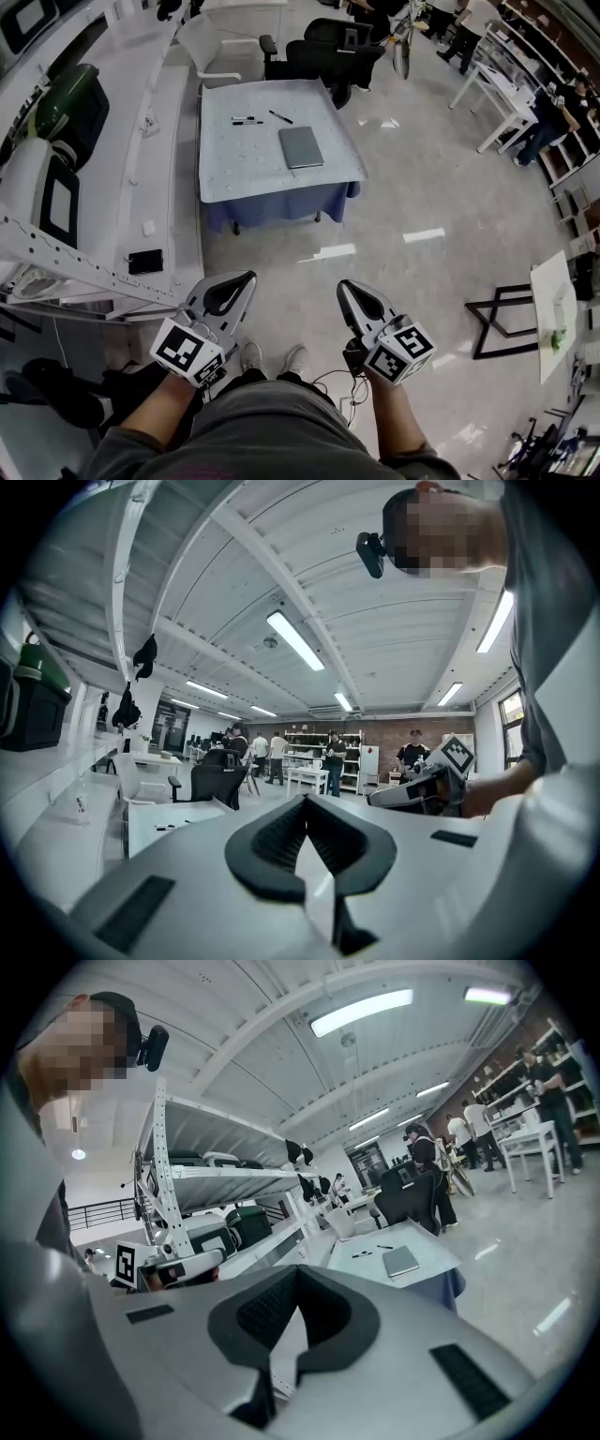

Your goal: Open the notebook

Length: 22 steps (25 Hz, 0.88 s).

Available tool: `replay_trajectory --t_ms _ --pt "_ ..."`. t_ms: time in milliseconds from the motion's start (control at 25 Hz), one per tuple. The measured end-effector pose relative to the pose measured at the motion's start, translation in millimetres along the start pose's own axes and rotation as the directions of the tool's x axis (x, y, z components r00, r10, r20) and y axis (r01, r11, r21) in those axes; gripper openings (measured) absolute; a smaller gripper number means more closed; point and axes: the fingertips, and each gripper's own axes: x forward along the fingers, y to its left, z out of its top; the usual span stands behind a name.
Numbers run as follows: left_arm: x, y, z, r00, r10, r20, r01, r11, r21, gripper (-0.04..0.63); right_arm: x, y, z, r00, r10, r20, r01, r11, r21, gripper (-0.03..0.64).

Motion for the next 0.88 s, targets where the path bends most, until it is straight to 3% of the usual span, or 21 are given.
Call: replay_trajectory --t_ms 400,880 --pt "5 -16 1 1.0 -0.006 -0.006 0.007 1.0 0.027 0.008 -11 -3 -5 1.0 0.009 -0.002 -0.009 1.0 0.016 0.002" --pt "4 -25 5 1.0 -0.005 -0.001 0.005 0.999 0.046 0.077 -18 -3 -9 1.0 0.015 0.005 -0.015 1.0 0.018 0.003"
